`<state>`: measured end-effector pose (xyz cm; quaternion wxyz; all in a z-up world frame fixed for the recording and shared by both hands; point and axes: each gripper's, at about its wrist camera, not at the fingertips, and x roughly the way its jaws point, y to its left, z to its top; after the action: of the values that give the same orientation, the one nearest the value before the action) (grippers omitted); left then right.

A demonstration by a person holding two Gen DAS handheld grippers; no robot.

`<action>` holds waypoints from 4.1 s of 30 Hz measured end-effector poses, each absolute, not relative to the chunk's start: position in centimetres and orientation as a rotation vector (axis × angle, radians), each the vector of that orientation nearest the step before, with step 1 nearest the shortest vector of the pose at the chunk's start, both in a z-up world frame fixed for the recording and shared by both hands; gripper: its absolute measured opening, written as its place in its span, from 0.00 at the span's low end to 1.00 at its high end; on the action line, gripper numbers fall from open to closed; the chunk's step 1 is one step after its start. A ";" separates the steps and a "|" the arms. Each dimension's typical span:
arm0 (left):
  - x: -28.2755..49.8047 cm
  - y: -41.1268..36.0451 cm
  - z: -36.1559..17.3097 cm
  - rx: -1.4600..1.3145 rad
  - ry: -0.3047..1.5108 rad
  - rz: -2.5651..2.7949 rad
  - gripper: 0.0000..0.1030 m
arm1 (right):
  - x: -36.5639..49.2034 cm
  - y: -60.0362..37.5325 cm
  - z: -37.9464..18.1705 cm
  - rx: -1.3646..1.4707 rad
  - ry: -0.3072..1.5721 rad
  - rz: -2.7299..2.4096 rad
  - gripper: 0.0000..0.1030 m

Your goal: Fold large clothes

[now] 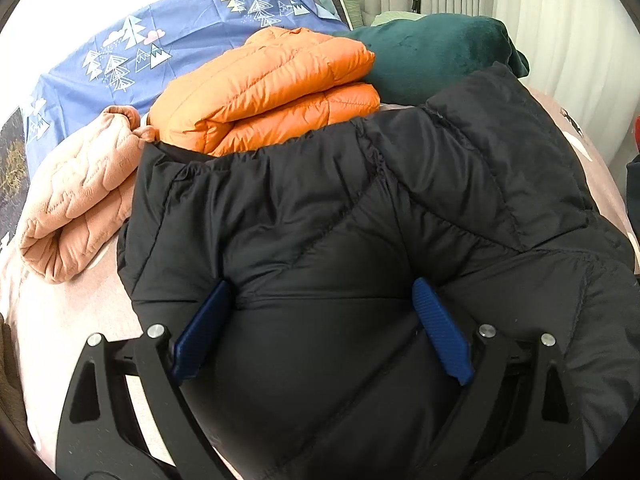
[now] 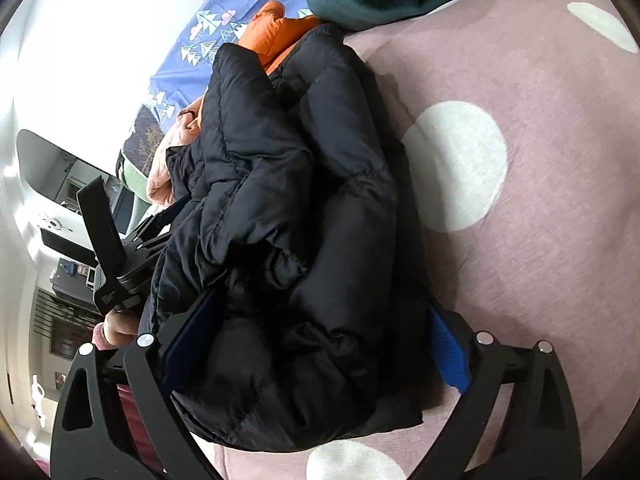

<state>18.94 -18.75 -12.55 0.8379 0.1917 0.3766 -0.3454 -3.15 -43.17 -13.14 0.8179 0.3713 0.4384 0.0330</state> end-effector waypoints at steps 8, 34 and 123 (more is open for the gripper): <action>18.9 -18.7 -12.5 0.401 0.795 -0.729 0.91 | -4.5 -44.2 -13.6 0.856 0.900 0.073 0.31; 18.9 -18.7 -12.2 0.362 0.805 -0.742 0.92 | -3.1 -42.7 -14.7 0.905 0.918 0.106 0.47; 35.3 20.3 6.3 -0.029 0.573 -0.198 0.41 | 33.5 -5.2 1.5 0.243 0.672 0.709 0.33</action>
<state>35.34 20.31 6.27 0.9542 -0.0142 0.2823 -0.0977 33.50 -5.25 1.54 0.8759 0.1165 0.3222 0.3398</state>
